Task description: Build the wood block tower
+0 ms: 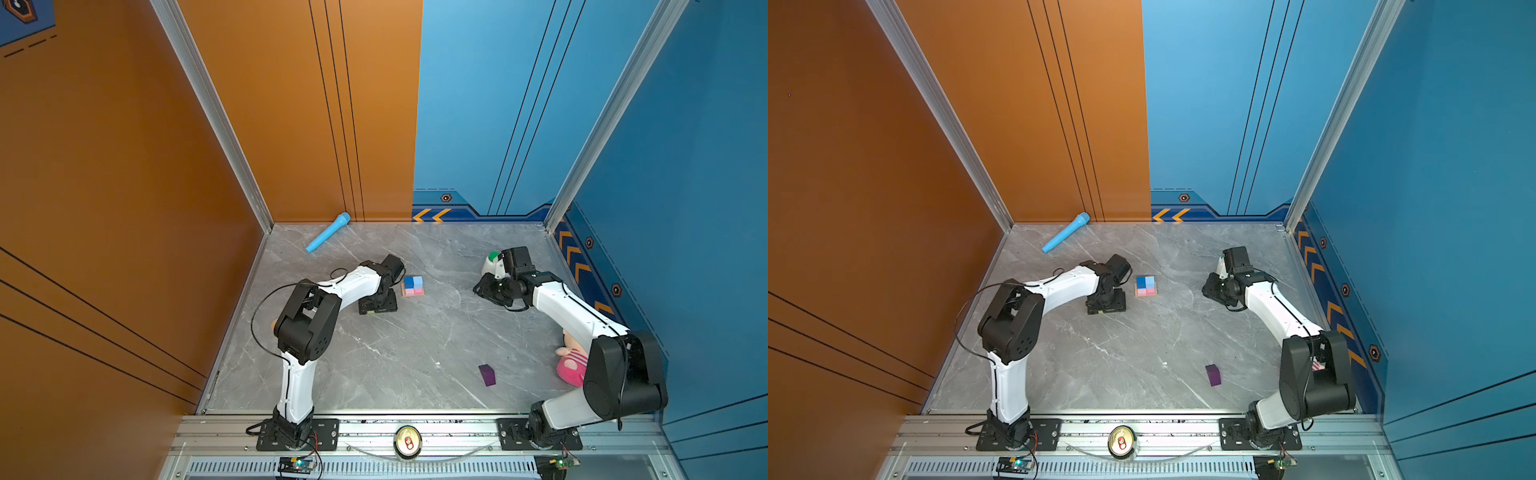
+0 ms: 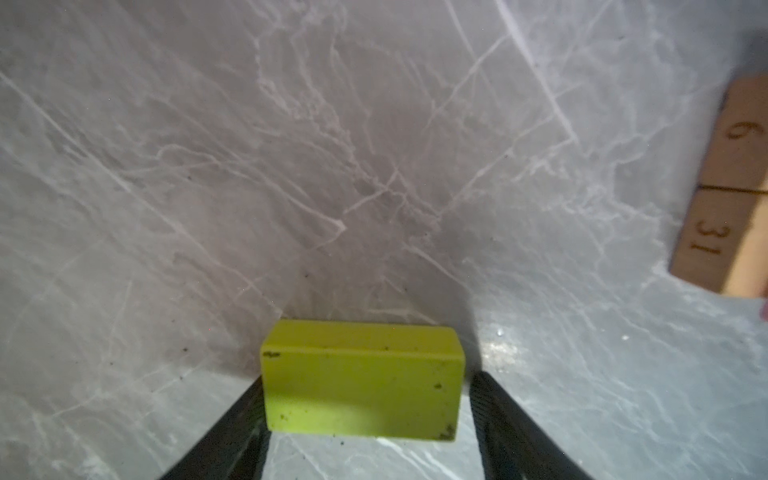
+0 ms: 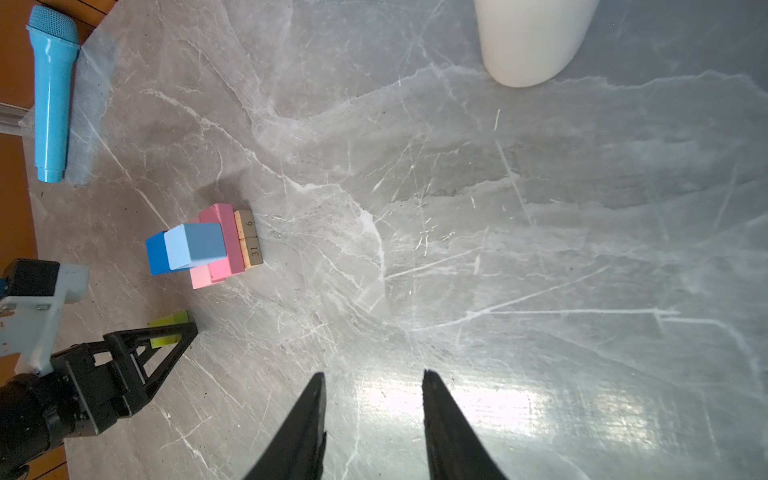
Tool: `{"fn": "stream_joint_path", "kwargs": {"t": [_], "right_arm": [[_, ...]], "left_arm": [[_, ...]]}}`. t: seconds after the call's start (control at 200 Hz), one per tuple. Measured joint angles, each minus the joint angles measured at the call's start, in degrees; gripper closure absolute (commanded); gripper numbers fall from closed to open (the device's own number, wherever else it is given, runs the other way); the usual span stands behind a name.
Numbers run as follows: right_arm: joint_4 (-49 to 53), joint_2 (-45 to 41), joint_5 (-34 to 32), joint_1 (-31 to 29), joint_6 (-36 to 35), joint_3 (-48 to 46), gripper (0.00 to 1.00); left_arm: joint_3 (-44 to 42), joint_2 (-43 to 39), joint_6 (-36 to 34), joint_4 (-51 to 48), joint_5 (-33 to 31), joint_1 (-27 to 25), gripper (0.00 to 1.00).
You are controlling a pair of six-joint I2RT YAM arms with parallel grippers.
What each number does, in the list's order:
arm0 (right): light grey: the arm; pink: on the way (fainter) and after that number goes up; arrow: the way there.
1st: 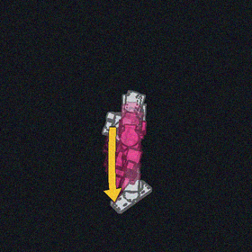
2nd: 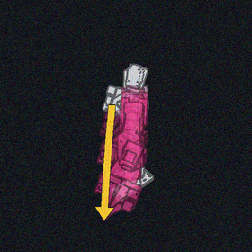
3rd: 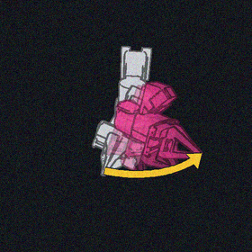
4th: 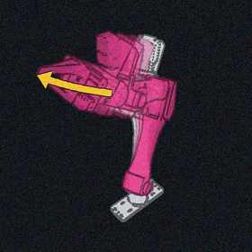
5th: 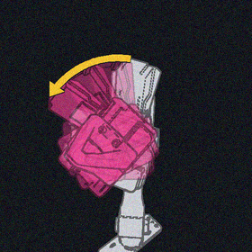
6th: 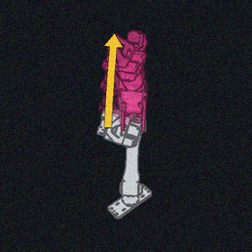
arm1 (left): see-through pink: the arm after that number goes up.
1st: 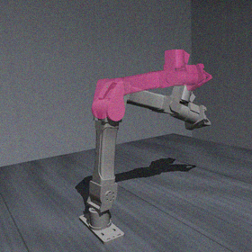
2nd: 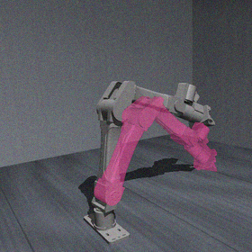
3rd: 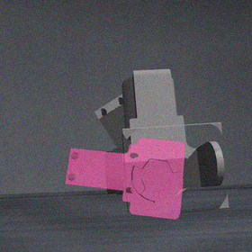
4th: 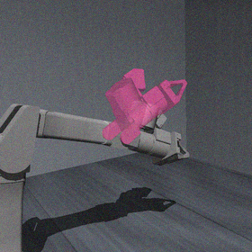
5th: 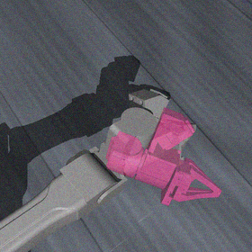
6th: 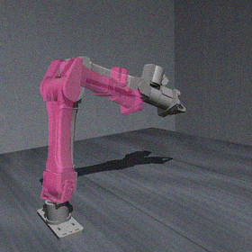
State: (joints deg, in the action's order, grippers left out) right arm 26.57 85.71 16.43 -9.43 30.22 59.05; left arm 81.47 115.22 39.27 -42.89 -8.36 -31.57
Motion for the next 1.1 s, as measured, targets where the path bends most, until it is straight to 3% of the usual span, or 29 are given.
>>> {"fn": "stream_joint_path", "kwargs": {"t": [1.101], "right_arm": [[0.0, 0.02, -0.11, -0.33, 0.0, 0.0, 0.6]], "left_arm": [[0.0, -1.22, 0.26, -0.13, -0.66, 0.0, 0.28]]}}
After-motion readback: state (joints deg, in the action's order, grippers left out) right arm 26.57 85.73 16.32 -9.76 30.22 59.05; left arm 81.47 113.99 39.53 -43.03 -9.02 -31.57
